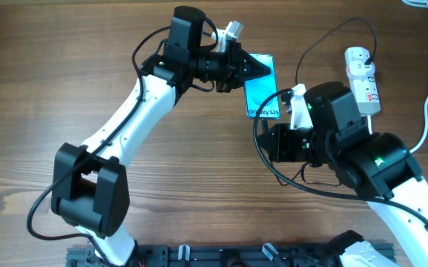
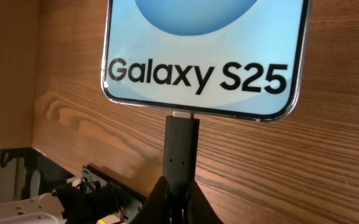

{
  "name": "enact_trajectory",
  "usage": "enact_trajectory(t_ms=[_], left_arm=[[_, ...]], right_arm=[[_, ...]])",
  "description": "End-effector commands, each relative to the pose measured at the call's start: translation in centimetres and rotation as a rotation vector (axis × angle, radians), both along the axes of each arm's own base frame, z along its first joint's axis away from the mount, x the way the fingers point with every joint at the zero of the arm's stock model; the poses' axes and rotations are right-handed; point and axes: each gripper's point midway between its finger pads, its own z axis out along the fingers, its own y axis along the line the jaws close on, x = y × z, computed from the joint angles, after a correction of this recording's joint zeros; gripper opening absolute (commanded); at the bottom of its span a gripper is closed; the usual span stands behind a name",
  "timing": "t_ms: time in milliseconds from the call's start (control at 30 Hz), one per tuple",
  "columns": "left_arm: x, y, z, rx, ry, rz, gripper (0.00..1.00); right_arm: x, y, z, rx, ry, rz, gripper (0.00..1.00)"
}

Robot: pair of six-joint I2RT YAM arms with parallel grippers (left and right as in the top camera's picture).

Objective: Plug charger to phone and switch on socket
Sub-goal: 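Open the right gripper off the plug and move toward the power strip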

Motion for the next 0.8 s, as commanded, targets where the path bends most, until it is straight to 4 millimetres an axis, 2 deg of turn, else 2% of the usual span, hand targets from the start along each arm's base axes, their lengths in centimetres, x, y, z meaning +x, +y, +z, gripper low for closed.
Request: enact_trajectory(t_ms=[0, 433, 467, 500, 533, 633, 667, 767], left_arm=[[-1.4, -0.3, 1.8, -0.02, -0.002, -0.032, 0.04], [-2.0, -0.2, 1.5, -0.015, -0.014, -0.059, 0.04], [-2.0, -0.2, 1.5, -0.016, -0.015, -0.058, 0.04], [-2.0, -0.2, 1.5, -0.016, -0.015, -0.058, 0.04], [-2.0, -0.2, 1.5, -0.016, -0.015, -0.058, 0.04], [-2.0, -0.2, 1.5, -0.016, -0.015, -0.058, 0.04], [-2.0, -0.2, 1.5, -0.016, -0.015, -0.058, 0.04], [-1.7, 0.0, 1.5, -0.015, -0.016, -0.051, 0.04]], right_arm=[[1.0, -0.2, -0.1, -0.03, -0.019, -0.013, 0.04], [1.8, 0.2, 0.3, -0.014, -0.049, -0.013, 0.04], [1.8, 0.3, 0.3, -0.013, -0.051, -0.013, 0.08], [1.8, 0.3, 0.4, -0.013, -0.052, -0.012, 0.37], [1.8, 0.3, 0.4, -0.013, -0.052, -0.012, 0.52], [1.9, 0.3, 0.5, -0.013, -0.062, -0.007, 0.83], [2.0, 0.3, 0.5, -0.015, -0.067, -0.003, 0.89], [2.2, 0.4, 0.7, -0.009, -0.081, -0.003, 0.91]])
